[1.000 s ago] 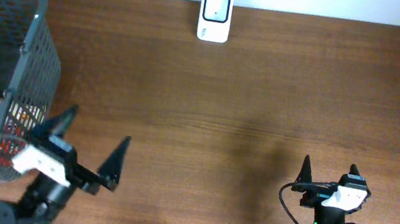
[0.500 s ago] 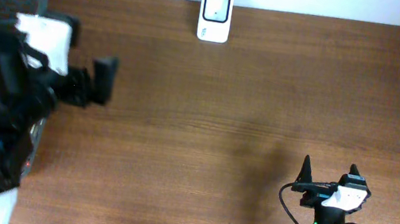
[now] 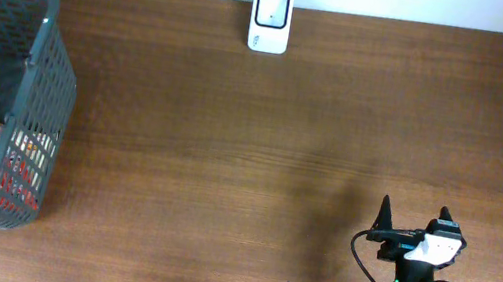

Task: Scan the item barcode
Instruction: 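Move the left gripper into the grey basket toward the red candy bag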

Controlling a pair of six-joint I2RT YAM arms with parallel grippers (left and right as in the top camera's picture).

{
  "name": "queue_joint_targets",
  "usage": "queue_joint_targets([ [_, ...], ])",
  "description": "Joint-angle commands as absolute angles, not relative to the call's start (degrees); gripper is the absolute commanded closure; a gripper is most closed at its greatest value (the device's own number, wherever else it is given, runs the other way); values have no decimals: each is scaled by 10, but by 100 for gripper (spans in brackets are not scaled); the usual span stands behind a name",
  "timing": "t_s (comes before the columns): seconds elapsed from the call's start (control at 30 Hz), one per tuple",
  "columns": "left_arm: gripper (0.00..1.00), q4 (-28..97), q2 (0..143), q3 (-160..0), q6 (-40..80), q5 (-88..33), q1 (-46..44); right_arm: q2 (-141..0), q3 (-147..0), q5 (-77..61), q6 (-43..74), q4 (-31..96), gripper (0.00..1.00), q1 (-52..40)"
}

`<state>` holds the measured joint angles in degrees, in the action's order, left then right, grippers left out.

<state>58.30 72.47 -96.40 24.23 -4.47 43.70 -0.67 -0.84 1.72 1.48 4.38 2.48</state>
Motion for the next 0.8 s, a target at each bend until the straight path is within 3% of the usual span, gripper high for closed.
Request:
queue_joint_targets([
  [0.0,1,608,752,-972,293,-59,442,-2,-3,22,18,45,1,27],
  [0.3,1,647,866,-972,293,-27,440,-2,-3,22,18,45,1,27],
  [0.53,1,681,931,-972,294,84,385,-2,-3,22,18,45,1,27],
  [0.67,1,706,949,-969,359,165,347,-2,-3,22,18,45,2,27],
  [0.77,14,731,966,-963,402,170,341,-2,-3,22,18,45,2,27],
])
